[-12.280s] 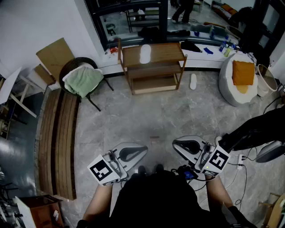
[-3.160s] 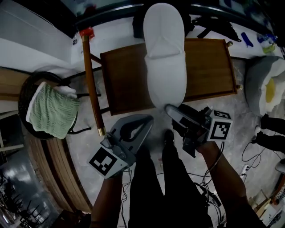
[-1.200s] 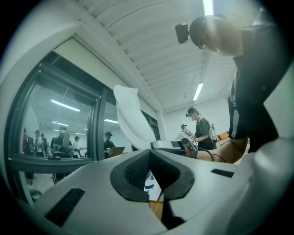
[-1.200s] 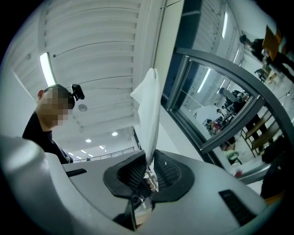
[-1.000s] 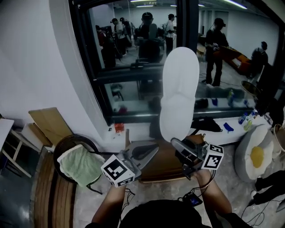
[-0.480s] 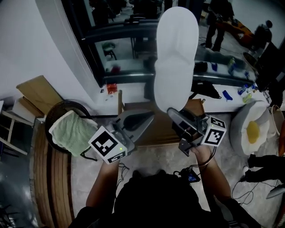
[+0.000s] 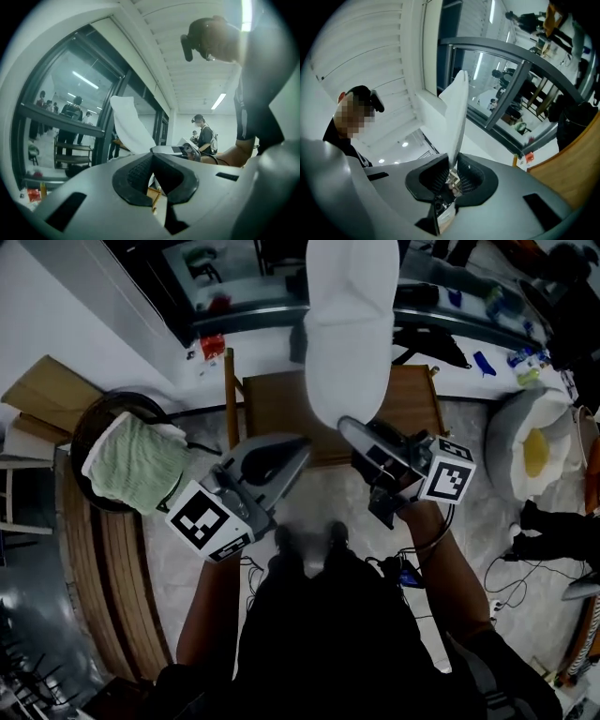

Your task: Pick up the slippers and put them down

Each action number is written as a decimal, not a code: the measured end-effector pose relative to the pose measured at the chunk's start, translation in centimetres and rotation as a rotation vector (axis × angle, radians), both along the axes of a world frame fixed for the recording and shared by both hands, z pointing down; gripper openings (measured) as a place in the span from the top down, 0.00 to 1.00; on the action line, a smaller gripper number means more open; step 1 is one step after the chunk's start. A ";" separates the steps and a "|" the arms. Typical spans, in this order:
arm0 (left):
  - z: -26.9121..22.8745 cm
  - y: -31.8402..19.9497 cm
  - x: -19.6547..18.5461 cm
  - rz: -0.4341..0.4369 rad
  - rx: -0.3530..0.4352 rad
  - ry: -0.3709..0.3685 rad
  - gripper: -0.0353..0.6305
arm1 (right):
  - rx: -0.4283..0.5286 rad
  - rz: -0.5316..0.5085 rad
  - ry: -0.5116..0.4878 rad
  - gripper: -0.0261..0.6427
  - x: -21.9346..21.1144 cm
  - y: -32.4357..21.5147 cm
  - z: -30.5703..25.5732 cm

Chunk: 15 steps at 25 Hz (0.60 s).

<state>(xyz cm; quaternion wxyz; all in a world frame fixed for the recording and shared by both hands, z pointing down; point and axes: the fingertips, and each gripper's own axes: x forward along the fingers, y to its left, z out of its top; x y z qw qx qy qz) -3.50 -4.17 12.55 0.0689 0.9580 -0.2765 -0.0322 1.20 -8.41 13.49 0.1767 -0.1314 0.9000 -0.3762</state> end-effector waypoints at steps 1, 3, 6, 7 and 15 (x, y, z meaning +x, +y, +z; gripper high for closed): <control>0.9 0.2 0.0 0.004 -0.017 0.001 0.94 | -0.018 0.001 0.004 0.88 -0.1 0.1 1.0; 3.0 0.8 -0.2 0.010 -0.053 0.007 0.94 | -0.056 0.005 0.012 0.88 -0.4 0.4 3.4; 5.7 1.3 -0.7 0.004 -0.095 0.014 0.94 | -0.111 0.014 0.018 0.88 -0.9 0.6 6.7; 6.4 1.2 -0.8 -0.002 -0.108 0.017 0.94 | -0.130 0.018 0.019 0.88 -0.8 0.5 7.6; 12.4 0.4 -0.1 -0.018 -0.193 0.007 0.94 | -0.246 0.009 0.036 0.88 -0.3 0.1 14.8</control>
